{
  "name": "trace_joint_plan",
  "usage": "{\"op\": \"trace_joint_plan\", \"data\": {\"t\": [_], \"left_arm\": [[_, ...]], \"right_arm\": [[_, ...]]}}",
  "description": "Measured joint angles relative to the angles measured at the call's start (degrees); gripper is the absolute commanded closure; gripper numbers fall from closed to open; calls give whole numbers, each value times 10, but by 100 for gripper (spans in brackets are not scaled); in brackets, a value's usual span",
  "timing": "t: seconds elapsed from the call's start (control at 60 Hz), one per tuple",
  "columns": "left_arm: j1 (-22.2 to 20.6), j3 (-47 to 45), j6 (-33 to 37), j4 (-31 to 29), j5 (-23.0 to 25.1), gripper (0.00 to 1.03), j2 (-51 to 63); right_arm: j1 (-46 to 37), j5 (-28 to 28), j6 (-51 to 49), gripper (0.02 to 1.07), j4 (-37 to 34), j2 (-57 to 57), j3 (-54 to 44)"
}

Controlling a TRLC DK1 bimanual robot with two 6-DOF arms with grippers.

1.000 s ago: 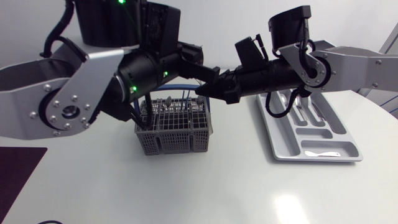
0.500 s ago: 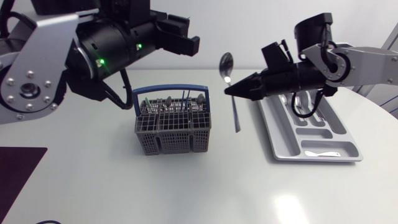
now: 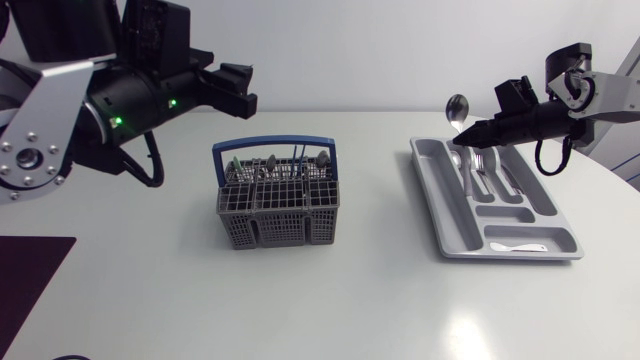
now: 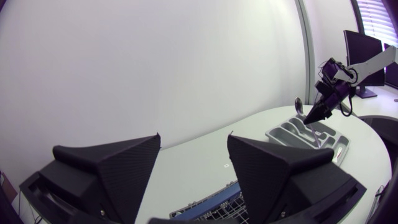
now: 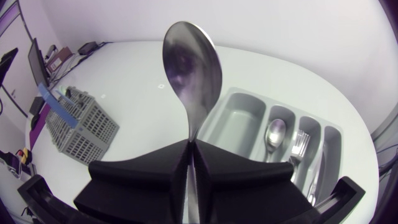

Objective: Unload the cutlery basket into the drawer organizer.

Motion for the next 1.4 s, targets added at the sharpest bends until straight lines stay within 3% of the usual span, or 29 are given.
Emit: {"op": "trace_joint_plan", "data": {"t": [0.55, 1.233, 1.317, 1.4], "left_arm": [[32, -55, 18, -6, 26, 16, -49], [33, -83, 20, -12, 27, 16, -73], [33, -83, 20, -12, 28, 16, -74], [33, -83, 20, -13, 27, 16, -75]], "right_arm": [[-21, 128, 45, 96, 2, 169, 148], [-41, 128, 87, 95, -77, 254, 211], [-41, 127, 87, 91, -88, 259, 218], [-41, 127, 87, 66, -94, 259, 218]]}}
